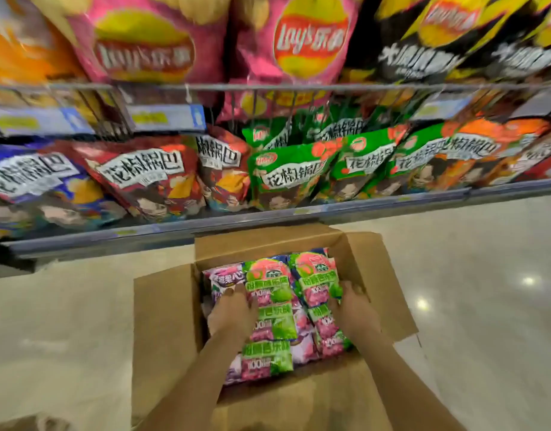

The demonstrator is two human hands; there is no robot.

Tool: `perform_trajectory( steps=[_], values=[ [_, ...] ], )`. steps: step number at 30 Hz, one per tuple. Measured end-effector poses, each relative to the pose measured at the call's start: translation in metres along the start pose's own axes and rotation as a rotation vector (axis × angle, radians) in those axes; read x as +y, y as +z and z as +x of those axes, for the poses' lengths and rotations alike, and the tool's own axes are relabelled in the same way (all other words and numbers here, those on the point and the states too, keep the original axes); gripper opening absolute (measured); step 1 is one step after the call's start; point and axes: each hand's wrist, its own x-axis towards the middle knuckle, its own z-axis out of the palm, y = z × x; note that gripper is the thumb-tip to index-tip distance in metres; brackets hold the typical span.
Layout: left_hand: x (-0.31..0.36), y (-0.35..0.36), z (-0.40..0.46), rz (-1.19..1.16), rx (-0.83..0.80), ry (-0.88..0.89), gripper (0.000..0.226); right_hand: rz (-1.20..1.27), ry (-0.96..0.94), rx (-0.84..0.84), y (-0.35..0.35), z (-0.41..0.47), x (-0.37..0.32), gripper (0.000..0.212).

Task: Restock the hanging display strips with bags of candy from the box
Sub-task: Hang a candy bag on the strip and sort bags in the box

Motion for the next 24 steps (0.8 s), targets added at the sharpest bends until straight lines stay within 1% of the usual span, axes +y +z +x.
perform_trajectory(
  steps=[3, 5, 7, 11, 13, 16, 18, 20, 24],
  values=[
    [-0.010, 0.026, 0.032, -0.159, -0.016, -0.081, 0.036, -0.023, -0.001, 0.083, 0.026, 0.027, 0.005, 0.045],
    [-0.014, 0.039, 0.051, -0.237, -0.043, -0.124, 0.039, 0.000, 0.028, 0.070, 0.041, 0.046, 0.011, 0.050],
    [-0.015, 0.046, 0.061, -0.253, -0.064, -0.124, 0.044, 0.041, 0.045, 0.049, 0.054, 0.060, 0.016, 0.056],
    [-0.008, 0.046, 0.076, -0.319, -0.091, -0.177, 0.055, 0.119, 0.111, -0.001, 0.059, 0.077, 0.014, 0.064],
    [-0.002, 0.046, 0.078, -0.353, -0.112, -0.195, 0.053, 0.110, 0.123, 0.028, 0.058, 0.078, 0.013, 0.067],
    [0.002, 0.044, 0.078, -0.424, -0.188, -0.235, 0.042, 0.163, 0.162, 0.090, 0.055, 0.077, 0.010, 0.072],
    [0.000, 0.045, 0.081, -0.469, -0.244, -0.246, 0.037, 0.248, 0.218, 0.054, 0.055, 0.080, 0.010, 0.074],
    [-0.002, 0.044, 0.083, -0.569, -0.274, -0.260, 0.033, 0.376, 0.282, -0.004, 0.057, 0.085, 0.013, 0.073],
    [-0.007, 0.041, 0.080, -0.818, -0.282, -0.254, 0.027, 0.672, 0.361, -0.047, 0.066, 0.092, 0.025, 0.058]
  ],
)
